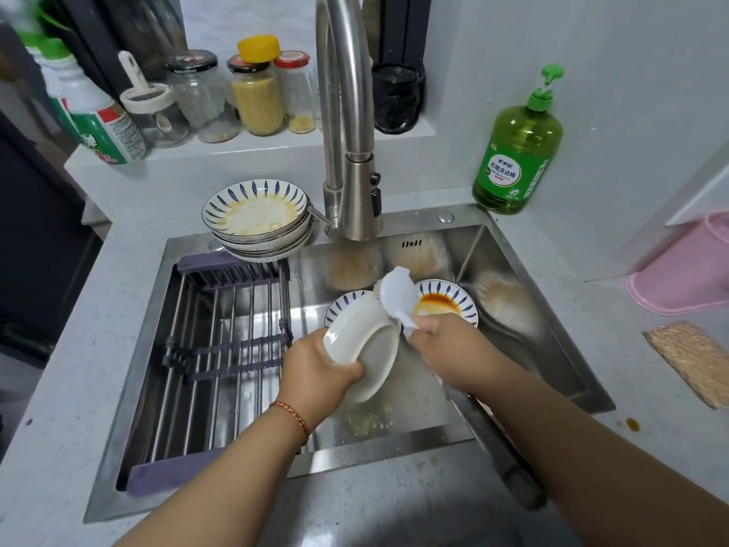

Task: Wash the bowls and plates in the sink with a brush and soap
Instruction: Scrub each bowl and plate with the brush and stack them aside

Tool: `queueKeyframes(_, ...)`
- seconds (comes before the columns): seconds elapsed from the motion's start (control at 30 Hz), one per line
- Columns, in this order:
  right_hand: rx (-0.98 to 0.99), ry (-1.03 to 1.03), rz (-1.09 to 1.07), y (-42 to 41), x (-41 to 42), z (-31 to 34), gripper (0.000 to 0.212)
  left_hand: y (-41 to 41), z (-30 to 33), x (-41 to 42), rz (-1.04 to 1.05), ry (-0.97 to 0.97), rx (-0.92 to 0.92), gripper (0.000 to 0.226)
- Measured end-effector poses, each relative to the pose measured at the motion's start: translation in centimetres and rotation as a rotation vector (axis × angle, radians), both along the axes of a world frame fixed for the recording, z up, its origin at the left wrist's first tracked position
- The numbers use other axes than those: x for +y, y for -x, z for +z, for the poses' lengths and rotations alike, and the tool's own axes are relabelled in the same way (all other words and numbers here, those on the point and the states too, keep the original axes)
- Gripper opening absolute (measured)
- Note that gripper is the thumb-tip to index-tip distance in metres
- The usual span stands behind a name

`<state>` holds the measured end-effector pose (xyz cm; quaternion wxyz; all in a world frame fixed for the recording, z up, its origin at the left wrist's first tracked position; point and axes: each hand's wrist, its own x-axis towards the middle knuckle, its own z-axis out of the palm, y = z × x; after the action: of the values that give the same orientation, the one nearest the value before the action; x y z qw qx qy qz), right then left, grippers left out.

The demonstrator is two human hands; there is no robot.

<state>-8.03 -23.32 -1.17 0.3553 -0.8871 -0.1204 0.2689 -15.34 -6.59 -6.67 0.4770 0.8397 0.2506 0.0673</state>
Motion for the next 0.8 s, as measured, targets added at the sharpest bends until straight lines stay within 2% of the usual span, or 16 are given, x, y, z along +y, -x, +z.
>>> queueKeyframes(0.17,-0.127,0.171,0.319,3.2,1.9,2.5,0.028,-0.4,0.0,-0.1,0.021,0.106,-0.026,0.029)
queueKeyframes(0.27,-0.148,0.277,0.287,2.0,1.6,2.4,0.021,-0.1,0.3,0.1,0.021,0.137,-0.035,0.027)
queueKeyframes(0.37,-0.141,0.405,0.269,-0.4,0.5,1.7,0.028,0.2,0.7,0.2,-0.015,0.112,-0.024,0.030)
queueKeyframes(0.5,-0.160,0.314,0.313,0.1,0.8,2.1,0.040,0.0,1.2,0.1,-0.014,0.136,-0.040,0.030)
queueKeyframes(0.6,-0.105,0.264,0.387,2.1,1.7,3.1,0.051,-0.1,1.0,-0.1,0.002,0.193,-0.038,0.029)
queueKeyframes(0.73,-0.211,0.374,0.391,1.1,1.0,2.9,0.039,0.2,1.0,0.0,-0.003,0.181,-0.032,0.030)
queueKeyframes(0.8,-0.161,0.446,0.334,-0.3,0.1,2.8,0.035,0.4,1.0,0.0,-0.028,0.167,-0.031,0.033)
